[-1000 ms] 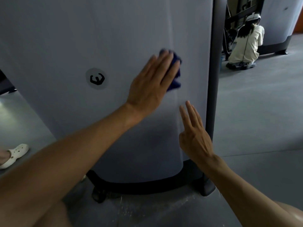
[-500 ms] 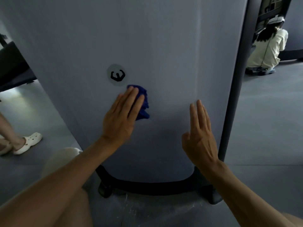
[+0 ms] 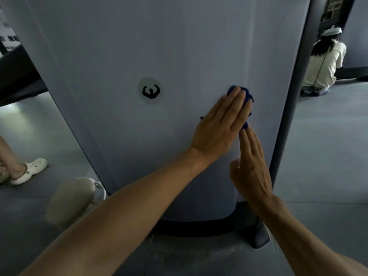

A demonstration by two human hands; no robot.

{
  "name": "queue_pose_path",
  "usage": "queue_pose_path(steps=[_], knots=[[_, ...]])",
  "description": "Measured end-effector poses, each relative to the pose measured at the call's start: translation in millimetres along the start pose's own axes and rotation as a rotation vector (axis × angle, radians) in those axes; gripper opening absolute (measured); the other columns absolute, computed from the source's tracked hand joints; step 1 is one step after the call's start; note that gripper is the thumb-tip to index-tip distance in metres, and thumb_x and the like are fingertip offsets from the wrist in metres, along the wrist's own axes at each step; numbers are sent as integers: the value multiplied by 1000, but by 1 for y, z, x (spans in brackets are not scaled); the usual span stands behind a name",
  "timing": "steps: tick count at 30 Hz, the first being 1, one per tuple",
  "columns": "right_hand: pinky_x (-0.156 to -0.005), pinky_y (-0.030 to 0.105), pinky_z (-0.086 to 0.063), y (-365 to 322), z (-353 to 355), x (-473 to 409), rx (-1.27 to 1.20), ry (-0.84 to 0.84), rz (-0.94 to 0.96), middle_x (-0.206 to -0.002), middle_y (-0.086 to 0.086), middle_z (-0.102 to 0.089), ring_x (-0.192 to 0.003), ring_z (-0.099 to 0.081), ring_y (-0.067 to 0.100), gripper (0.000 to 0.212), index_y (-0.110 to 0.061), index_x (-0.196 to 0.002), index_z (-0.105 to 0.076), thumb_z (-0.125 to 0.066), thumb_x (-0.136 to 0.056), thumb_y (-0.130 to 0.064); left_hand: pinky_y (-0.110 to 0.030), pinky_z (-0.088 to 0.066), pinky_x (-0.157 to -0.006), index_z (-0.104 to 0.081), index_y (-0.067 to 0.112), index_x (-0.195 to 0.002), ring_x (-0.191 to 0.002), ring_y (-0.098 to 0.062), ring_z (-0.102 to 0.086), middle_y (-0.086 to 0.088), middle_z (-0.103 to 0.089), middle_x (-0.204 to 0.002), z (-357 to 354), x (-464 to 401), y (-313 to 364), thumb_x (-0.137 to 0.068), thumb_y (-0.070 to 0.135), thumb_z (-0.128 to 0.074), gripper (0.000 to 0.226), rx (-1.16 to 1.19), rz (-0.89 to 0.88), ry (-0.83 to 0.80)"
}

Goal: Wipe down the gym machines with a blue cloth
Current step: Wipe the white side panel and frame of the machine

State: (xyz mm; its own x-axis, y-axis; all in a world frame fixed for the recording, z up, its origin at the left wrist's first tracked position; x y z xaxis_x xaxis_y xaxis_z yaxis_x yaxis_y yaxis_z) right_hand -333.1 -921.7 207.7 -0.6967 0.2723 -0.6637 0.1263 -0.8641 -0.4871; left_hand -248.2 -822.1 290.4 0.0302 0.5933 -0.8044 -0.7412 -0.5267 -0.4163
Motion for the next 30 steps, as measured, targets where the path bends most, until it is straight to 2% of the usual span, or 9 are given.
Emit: queue_pose_path(steps=[3,5,9,13,15,19,23,26,30], knots=[[-114,1,-1,1,1,0,5,1,21,-172,5,-10,-159,-6,17,97,-10,-164,-15,-54,-79,18,-46,-31,-125,-46,-2,-152,-148,-39,-41,-25,-45,-157,8,20,-17,-112,12,-41,43,-47,-48,-23],[-112,-1,0,2,1,2,-6,-15,11,-172,4,-7,-159,-4,18,95,-10,-163,-15,-56,-81,16,-46,-28,-126,-42,-1,-152,-148,-40,-39,-26,-44,-156,22,56,-40,-112,11,-39,43,-65,-8,-22],[-105,-7,-3,-2,-2,5,-13,-21,46,-172,6,-3,-159,-2,23,97,-11,-164,-13,-61,-83,13,-51,-30,-125,-30,-2,-155,-152,-41,-30,-26,-31,-161,46,144,-82,-110,12,-53,53,-180,260,-4],[-99,-11,-7,-4,-3,7,-25,-31,33,-172,5,-4,-159,-4,24,97,-12,-164,-13,-62,-84,12,-49,-31,-125,-29,-5,-154,-151,-45,-30,-32,-34,-158,21,132,-51,-103,5,-65,63,-112,557,133],[-104,-8,-5,-3,-2,8,-32,-36,23,-172,3,-3,-159,-4,21,98,-13,-164,-13,-62,-83,13,-49,-29,-126,-30,-5,-153,-149,-48,-32,-32,-33,-157,6,105,-22,-109,7,-55,52,-24,516,183],[-119,7,-5,2,-2,6,-41,-26,34,-172,5,-9,-159,-6,17,100,-9,-163,-16,-62,-79,16,-47,-20,-129,-32,-1,-155,-152,-41,-28,-23,-25,-161,-17,70,21,-115,14,-35,43,50,149,6],[-116,3,-3,1,-3,8,-27,-23,19,-172,5,-7,-159,-6,19,99,-9,-163,-15,-63,-80,15,-47,-18,-130,-32,0,-157,-154,-39,-27,-22,-26,-163,-12,84,1,-112,9,-36,45,7,10,-70],[-110,-3,-2,-2,-6,9,-14,-18,15,-172,5,-5,-159,-4,21,96,-9,-163,-14,-61,-82,12,-45,-15,-130,-32,1,-155,-153,-39,-25,-22,-27,-161,19,136,-42,-108,8,-48,50,-49,159,-45],[-105,-8,-3,-6,-9,9,-18,12,25,-172,10,-6,-159,-4,26,91,-6,-163,-14,-56,-84,15,-54,-30,-125,-27,-2,-155,-152,-41,-27,-26,-28,-160,34,179,-67,-103,9,-62,64,-97,445,-6]])
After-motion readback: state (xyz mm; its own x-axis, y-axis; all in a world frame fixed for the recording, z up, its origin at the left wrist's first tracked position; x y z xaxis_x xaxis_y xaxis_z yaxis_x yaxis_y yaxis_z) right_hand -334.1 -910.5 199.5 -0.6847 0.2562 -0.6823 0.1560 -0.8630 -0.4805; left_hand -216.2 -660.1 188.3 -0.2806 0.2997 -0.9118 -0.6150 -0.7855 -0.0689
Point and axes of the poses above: each hand's wrist, its own x-axis away from the middle knuckle, its own z-axis out of the back of the hand, y = z × x, the point moved 1 cm from there along -x, towards the middle knuckle
